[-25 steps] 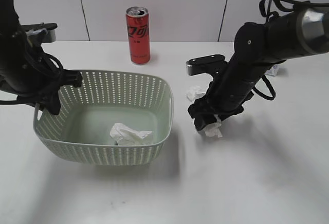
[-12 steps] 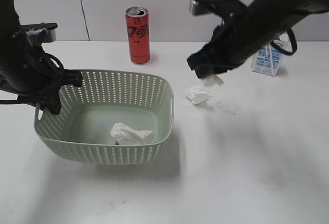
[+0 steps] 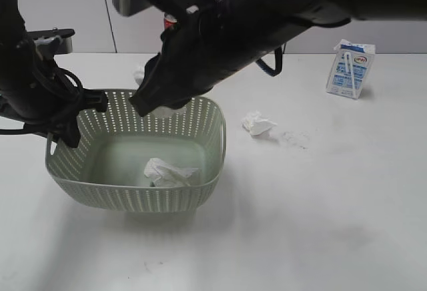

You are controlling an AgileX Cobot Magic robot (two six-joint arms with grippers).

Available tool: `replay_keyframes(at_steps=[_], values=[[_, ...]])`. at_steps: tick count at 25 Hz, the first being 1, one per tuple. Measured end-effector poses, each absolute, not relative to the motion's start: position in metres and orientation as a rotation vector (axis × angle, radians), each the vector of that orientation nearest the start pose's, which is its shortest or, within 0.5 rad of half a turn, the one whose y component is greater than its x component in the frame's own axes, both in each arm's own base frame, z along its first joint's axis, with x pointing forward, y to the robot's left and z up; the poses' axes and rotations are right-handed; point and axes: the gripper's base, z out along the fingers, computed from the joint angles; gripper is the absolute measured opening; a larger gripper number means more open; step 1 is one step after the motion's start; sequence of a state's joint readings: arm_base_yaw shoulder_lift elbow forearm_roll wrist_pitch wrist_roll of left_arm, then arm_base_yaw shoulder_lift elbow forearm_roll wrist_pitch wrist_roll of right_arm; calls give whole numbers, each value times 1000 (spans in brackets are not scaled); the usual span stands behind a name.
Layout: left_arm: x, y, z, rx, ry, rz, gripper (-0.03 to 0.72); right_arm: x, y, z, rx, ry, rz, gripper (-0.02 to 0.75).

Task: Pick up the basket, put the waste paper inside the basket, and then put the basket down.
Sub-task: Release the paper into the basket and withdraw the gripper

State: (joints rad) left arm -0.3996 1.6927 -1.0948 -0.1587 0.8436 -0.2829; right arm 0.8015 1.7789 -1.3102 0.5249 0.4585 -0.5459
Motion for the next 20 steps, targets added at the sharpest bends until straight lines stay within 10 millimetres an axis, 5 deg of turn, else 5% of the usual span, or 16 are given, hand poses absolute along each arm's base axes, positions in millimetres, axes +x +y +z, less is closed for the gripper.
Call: replay_keyframes(at_steps=[6,10,15,20], values=[[293,-135,207,36,2967,-290,7,268,309,235,-1159,2205,602,604],[293,-135,207,36,2967,-289,7,279,301,254,-1079,2256,573,638],[292,-135,207,38,2968,-286,7,326,253,281,-825,2317,395,636],[292,-133,207,49,2978,-266,7,365,204,262,-614,2438,302,590]])
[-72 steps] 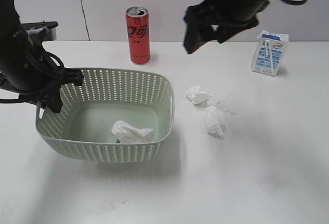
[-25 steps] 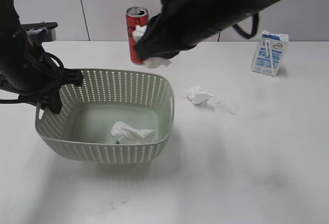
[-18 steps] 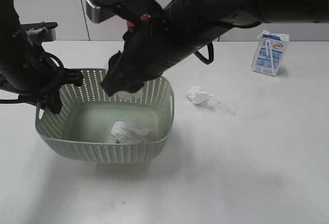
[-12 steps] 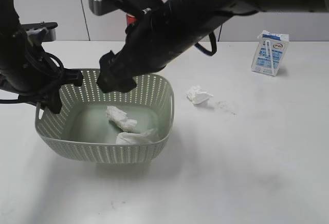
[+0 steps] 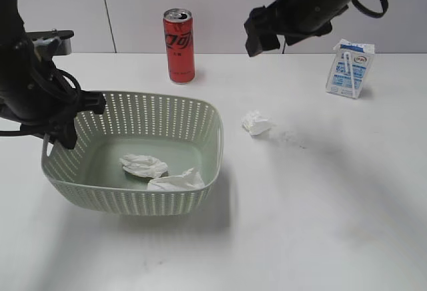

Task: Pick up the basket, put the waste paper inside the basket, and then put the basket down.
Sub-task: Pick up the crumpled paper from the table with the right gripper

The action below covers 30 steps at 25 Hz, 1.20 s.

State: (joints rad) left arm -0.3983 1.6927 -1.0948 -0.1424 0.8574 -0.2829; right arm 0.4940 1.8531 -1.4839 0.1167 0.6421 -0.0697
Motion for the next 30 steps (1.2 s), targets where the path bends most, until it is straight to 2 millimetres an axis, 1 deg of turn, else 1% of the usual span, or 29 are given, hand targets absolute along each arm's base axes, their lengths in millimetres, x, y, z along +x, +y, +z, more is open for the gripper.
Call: replay_keyframes(at_steps=[1,2,7,9,11,16,19,20,21,22,23,25,26,27,28,29,30], values=[[292,-133,207,48,2978,-263,7,370,199,254,-596,2463,290,585],[292,-132,207,48,2978,-258,7,375,198,240,-592,2495,277,580],[293,-124,206,73,2994,-187,7,392,205,167,-599,2617,243,574],[292,-122,206,82,3006,-166,7,396,206,144,-602,2644,231,574],[292,-121,205,85,3012,-157,7,398,207,126,-606,2670,221,574],[292,-120,205,89,3010,-154,7,398,207,101,-613,2714,207,574],[292,-120,205,89,3010,-154,7,399,207,99,-616,2712,203,568],[292,-120,205,89,3010,-154,7,399,207,99,-616,2711,203,551],[292,-120,205,89,3010,-154,7,399,207,99,-616,2710,203,517],[292,-120,205,89,3010,-154,7,399,207,99,-618,2715,202,473],[292,-120,205,89,3010,-154,7,399,208,100,-621,2723,201,402],[292,-120,205,89,3010,-154,7,399,207,105,-628,2740,199,231],[292,-120,205,89,3010,-154,7,399,208,111,-633,2739,198,138],[292,-120,205,89,3010,-154,7,400,208,121,-634,2724,201,83],[292,-120,205,87,3010,-157,7,401,209,136,-632,2695,208,53],[292,-121,205,85,3008,-161,7,403,209,152,-628,2664,216,41],[292,-121,206,81,3007,-167,7,404,210,175,-621,2614,230,33]])
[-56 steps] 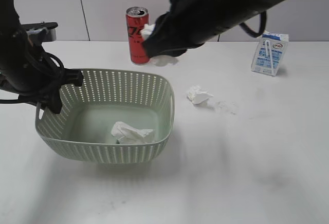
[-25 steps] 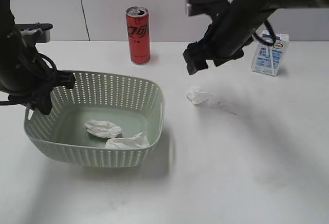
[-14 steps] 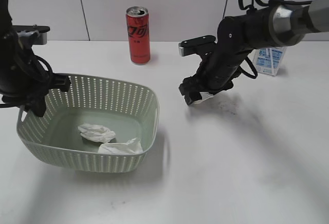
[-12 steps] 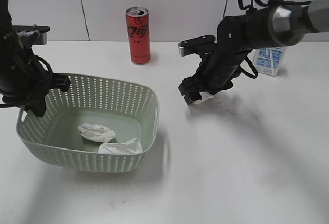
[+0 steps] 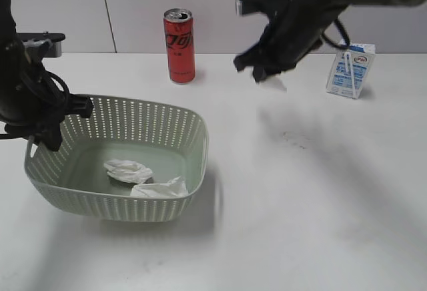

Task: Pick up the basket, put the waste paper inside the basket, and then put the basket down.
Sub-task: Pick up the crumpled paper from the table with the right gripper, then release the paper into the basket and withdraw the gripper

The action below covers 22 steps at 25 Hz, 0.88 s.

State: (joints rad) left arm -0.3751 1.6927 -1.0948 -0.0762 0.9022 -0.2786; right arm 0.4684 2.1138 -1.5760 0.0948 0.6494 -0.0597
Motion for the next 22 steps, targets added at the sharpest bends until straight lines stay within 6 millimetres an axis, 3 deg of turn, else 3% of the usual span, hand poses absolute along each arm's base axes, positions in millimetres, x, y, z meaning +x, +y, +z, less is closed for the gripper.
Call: replay_keyframes(at_steps=[2,5,7,9,11,13,17,19,22], values=[[293,-122,206,67,2999,-190,7,403,213,224,-615,2504,271,28],[295,-126,207,28,2973,-253,7,382,221,296,-658,2341,390,25],[297,-129,207,-7,2953,-305,7,359,233,325,-739,2271,489,25],[298,-131,208,-32,2931,-342,7,338,248,340,-837,2230,587,25],[299,-132,209,-45,2921,-360,7,321,265,339,-930,2228,644,25],[299,-132,209,-47,2919,-363,7,310,279,327,-1002,2251,667,25],[299,-132,209,-47,2919,-363,7,302,304,280,-1105,2357,673,56],[299,-132,209,-47,2922,-363,7,303,311,254,-1138,2422,666,151],[298,-132,208,-46,2932,-360,7,305,315,235,-1156,2487,659,442]])
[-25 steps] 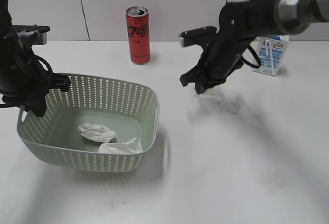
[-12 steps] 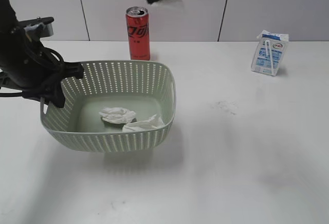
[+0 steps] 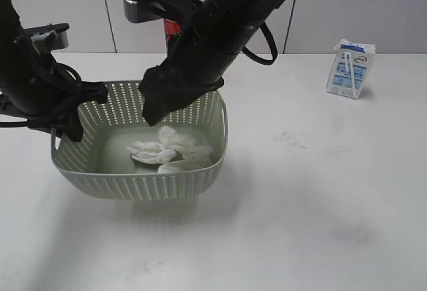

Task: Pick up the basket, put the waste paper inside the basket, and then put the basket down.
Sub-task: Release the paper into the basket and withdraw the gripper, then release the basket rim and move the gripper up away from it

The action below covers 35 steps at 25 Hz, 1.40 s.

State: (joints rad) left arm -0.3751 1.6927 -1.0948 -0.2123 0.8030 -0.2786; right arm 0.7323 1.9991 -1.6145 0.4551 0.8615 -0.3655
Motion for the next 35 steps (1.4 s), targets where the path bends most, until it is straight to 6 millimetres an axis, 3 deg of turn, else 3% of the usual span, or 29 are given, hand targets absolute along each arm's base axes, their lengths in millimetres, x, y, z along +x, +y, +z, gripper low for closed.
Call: replay_keyframes(at_steps=[2,3,7,9,12,16,22,26,31,34,35], values=[[298,-132,208,-46,2937,-359,7,305,314,235,-1138,2505,656,592],[298,-132,208,-45,2937,-360,7,306,314,238,-1141,2502,637,624],[298,-132,208,-36,2938,-360,7,322,301,260,-1064,2506,484,639],[298,-133,209,-35,2936,-369,7,340,281,273,-984,2522,442,639],[302,-135,212,-41,2918,-392,7,366,240,284,-856,2585,389,639],[321,-144,216,-33,2901,-410,2,394,166,280,-664,2748,289,633],[351,-183,210,62,2890,-439,0,416,56,279,-253,2863,129,589],[364,-202,192,78,2903,-463,0,399,18,283,-111,2895,103,577],[368,-206,162,64,2981,-443,22,347,14,302,-96,2897,104,575],[368,-207,155,56,3005,-443,135,307,13,312,-96,2888,105,575],[368,-208,154,53,3008,-445,205,293,13,315,-96,2883,105,575]])
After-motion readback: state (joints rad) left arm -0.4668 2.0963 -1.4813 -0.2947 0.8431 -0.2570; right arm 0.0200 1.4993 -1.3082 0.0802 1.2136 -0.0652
